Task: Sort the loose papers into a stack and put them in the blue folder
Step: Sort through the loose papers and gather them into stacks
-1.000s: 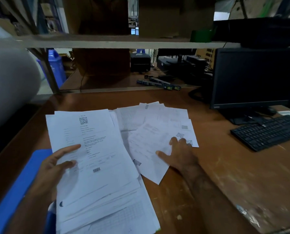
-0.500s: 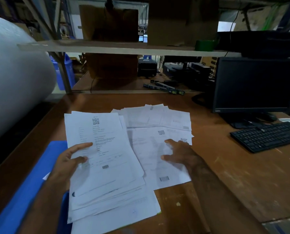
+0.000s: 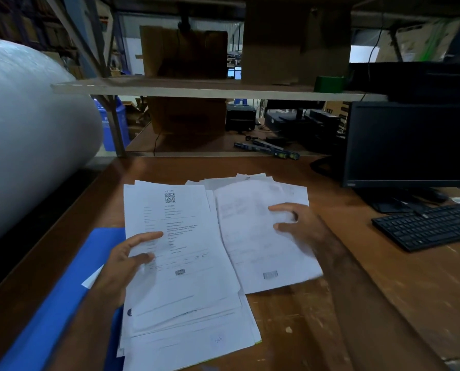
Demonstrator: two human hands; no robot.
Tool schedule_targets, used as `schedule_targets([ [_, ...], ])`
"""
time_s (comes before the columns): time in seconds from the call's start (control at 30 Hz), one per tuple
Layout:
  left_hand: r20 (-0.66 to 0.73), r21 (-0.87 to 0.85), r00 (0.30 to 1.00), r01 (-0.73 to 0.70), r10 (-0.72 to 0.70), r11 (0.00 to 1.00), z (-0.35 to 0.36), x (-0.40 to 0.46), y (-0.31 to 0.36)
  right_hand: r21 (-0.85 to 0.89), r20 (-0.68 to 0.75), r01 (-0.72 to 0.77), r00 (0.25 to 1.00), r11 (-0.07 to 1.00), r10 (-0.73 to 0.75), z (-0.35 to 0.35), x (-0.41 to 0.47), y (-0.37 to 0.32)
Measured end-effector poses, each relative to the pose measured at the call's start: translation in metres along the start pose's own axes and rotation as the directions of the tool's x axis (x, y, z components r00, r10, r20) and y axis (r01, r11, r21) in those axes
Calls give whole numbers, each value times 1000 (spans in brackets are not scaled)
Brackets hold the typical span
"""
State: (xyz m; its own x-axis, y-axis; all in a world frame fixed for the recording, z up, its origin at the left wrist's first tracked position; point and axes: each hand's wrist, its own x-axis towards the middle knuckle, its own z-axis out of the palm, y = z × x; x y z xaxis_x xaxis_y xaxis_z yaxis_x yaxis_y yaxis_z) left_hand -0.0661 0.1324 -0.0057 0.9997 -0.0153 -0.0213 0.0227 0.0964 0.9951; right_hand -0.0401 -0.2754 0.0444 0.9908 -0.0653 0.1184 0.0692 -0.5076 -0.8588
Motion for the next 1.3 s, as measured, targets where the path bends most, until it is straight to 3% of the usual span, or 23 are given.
schedule_targets([
  [0.23,10,40,1000,-18,17,999,6,8,-3,-181,-32,251,965,951,-261,-32,3,-67],
  [0.27,12,48,1000,-16,15,999,8,9,-4,-126,-63,298,950,946,-307,-33,2,-73],
  [0.33,4,66,1000,-9,9,998,11,9,-3,155,-124,365,929,918,-348,-38,0,-82],
  [0.4,-9,66,1000,-12,13,998,12,8,-2,528,-141,338,940,779,-312,-39,-2,-86],
  [0.47,0,29,1000,-14,14,999,13,7,-1,722,-72,230,963,653,-259,-29,-5,-84],
  [0.7,8,22,993,-115,115,993,34,-3,18,367,236,44,962,929,-139,37,-16,-23],
  [0.77,48,-54,994,-92,94,994,33,-6,23,322,282,23,952,946,-119,46,-19,-13],
  [0.87,74,-82,994,-71,77,994,38,-12,30,393,295,-42,952,918,-83,60,-27,-11],
  [0.97,88,9,990,-111,109,994,45,-12,31,402,371,-83,925,912,-79,72,-35,-16],
  [1.2,172,199,981,-122,88,972,41,-9,17,343,211,67,966,937,-147,105,-31,-29],
  [1.3,119,208,990,-103,80,973,33,0,9,356,169,87,973,930,-156,110,-21,-30],
])
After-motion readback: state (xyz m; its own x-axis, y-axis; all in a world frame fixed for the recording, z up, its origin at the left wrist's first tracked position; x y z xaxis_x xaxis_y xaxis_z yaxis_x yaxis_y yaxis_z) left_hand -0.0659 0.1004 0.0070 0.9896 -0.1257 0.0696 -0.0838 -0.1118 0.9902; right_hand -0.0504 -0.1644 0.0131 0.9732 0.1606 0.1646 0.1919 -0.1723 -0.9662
